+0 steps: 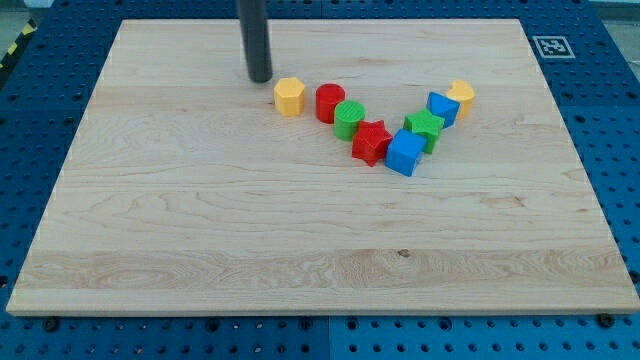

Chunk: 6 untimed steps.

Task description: Slide the yellow hexagon slightly to the top

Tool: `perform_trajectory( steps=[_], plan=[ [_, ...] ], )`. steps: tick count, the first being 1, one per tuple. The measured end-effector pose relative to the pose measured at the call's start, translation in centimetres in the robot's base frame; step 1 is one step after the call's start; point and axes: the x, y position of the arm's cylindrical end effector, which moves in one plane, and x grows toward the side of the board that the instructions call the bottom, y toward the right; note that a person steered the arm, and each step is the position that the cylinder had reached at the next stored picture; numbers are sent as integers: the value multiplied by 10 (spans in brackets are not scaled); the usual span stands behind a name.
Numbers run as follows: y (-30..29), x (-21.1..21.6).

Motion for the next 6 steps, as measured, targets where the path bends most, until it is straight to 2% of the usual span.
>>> perform_trajectory(
  steps=[1,2,3,4,6],
  plan=[
    [4,49],
    [43,51],
    [69,20],
    [72,3],
    [109,-12]
  ],
)
